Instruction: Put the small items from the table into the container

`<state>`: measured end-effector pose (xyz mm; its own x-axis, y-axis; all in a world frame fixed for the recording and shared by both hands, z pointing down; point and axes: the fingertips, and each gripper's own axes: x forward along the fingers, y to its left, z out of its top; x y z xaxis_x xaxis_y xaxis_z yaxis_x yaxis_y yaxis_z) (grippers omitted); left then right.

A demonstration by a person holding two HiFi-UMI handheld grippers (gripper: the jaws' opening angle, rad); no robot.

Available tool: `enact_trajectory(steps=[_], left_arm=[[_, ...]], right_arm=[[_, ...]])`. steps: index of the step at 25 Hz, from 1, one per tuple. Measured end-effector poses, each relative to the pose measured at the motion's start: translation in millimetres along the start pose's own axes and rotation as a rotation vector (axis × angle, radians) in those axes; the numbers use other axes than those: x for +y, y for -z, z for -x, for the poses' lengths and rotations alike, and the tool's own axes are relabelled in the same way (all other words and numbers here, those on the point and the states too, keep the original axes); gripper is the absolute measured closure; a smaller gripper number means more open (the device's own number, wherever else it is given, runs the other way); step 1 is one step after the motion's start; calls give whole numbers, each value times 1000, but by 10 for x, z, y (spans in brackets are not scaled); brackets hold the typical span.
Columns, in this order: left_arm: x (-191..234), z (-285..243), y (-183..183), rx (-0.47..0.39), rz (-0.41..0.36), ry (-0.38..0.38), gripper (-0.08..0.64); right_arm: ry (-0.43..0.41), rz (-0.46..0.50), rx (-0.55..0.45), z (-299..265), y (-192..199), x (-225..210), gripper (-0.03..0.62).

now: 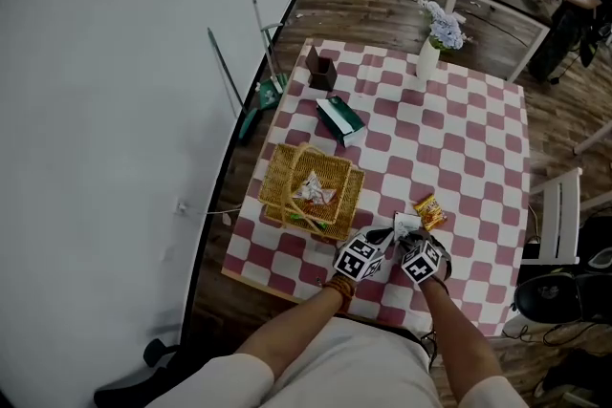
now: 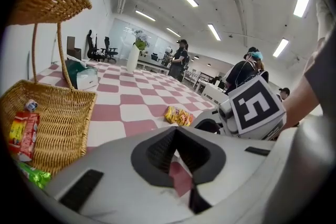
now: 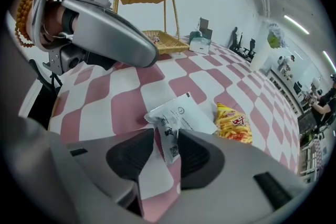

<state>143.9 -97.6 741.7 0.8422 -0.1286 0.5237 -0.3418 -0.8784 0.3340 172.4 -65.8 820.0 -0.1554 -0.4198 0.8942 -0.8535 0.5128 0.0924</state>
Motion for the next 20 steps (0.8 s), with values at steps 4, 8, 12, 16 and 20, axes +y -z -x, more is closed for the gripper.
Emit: enact_trajectory(steps=[4,8,12,16,20], left_arm=[[-12,-14,2,2,6,2,540],[-43,-6,-14,-3,8,9,540],[-52,16,-47,-11,9,11,540],[-63,44,-81,-20,7,13,540],[-102,117,-125,-33,-5,18,540]], right_arm=[[-8,42,13,-22,11,11,422],[-7,93,19,-20,3,58,468],[9,85,2,10,-16,31,491],[16,60,-29,70,-25,2,494],[21,18,-77,186,-55,-7,494]])
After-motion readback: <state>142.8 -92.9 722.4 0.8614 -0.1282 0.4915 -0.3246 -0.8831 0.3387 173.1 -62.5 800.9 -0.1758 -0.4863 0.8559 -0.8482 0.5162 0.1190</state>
